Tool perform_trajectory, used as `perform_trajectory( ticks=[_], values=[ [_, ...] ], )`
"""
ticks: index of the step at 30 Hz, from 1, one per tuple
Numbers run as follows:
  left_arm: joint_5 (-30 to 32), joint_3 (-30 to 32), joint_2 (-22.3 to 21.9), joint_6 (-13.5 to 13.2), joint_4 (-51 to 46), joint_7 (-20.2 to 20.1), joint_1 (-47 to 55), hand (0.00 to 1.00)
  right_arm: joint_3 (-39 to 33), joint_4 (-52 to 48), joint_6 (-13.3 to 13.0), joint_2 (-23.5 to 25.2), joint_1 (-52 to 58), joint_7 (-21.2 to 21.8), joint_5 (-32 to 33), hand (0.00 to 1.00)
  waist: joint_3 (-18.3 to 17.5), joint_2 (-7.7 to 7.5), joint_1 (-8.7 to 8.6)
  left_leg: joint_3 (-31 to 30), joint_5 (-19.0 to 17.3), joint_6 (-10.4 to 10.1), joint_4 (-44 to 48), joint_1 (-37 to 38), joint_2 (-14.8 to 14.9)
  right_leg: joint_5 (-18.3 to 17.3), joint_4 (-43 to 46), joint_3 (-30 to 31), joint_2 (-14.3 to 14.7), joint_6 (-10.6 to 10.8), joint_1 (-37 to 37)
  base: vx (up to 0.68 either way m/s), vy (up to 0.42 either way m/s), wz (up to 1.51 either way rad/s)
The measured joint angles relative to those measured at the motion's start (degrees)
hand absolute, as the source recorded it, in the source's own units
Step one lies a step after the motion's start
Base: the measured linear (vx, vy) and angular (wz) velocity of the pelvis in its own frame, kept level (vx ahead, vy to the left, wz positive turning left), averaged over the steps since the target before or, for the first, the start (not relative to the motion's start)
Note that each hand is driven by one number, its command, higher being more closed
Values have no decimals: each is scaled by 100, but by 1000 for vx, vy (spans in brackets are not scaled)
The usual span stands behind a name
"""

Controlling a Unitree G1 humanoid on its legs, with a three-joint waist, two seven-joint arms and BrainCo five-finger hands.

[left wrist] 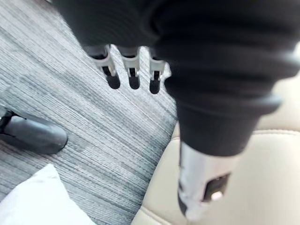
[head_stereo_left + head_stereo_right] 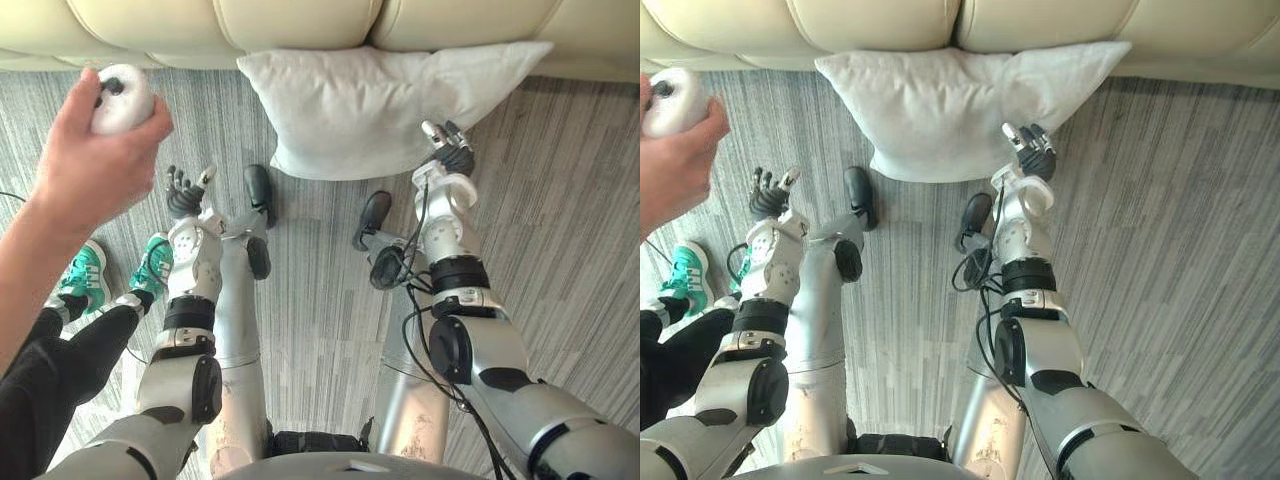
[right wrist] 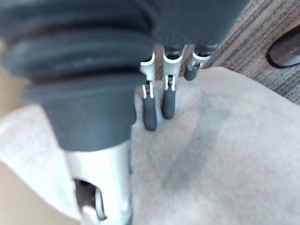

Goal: Pick up cushions and gather them together orderly.

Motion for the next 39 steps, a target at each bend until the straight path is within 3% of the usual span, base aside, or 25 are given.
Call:
perform_trajectory(
  ticks=[5,9,11,13,20,24,34,39],
  values=[
    [-57,-85,3,-21,-203,328,-128,0,5,0,17,-116,-332,-423,-10,0,0,0,-17,-12,44,2,-7,-92,12,54,3,-16,4,13,-91,-41,7,0],
    [-60,-259,121,-75,-333,368,-348,0,-4,78,118,-618,-647,-413,-15,0,0,0,-36,-82,147,59,-17,-352,-23,72,33,-90,-12,-9,-292,-44,11,10],
    [-44,-555,335,-47,-362,355,-518,0,-129,261,269,-1149,-826,-291,-127,0,0,0,-70,-155,242,85,-18,-525,-83,85,120,-168,-93,-33,-426,-56,14,20],
    [8,-617,423,-31,-418,356,-508,0,-141,222,261,-1235,-763,-297,-123,0,-1,-1,-93,-164,254,85,-27,-530,-81,88,113,-177,-97,-37,-425,-53,10,3],
    [128,-596,511,127,-438,351,-348,0,-223,-925,137,-840,244,-341,-141,0,-3,-6,-142,-191,231,52,4,-495,42,165,-48,-218,38,0,-311,-59,0,-12],
    [395,-637,509,262,-437,356,-345,0,-342,-1473,124,-523,831,-468,-637,0,-12,-21,-175,-170,222,47,10,-386,126,263,-185,-204,134,-8,-173,-55,-3,-14],
    [980,-833,371,427,-439,488,-357,0,-397,-2202,190,-390,1321,-722,-1714,0,-12,-21,-225,-103,222,47,-6,-254,294,484,-518,-78,380,13,-2,-57,-7,-14],
    [1025,-942,269,433,-439,569,-443,0,-431,-2242,251,-371,1338,-790,-1839,0,-10,-24,-223,-67,222,48,-16,-255,300,565,-600,-35,403,28,-1,-31,-11,-4]
  ],
)
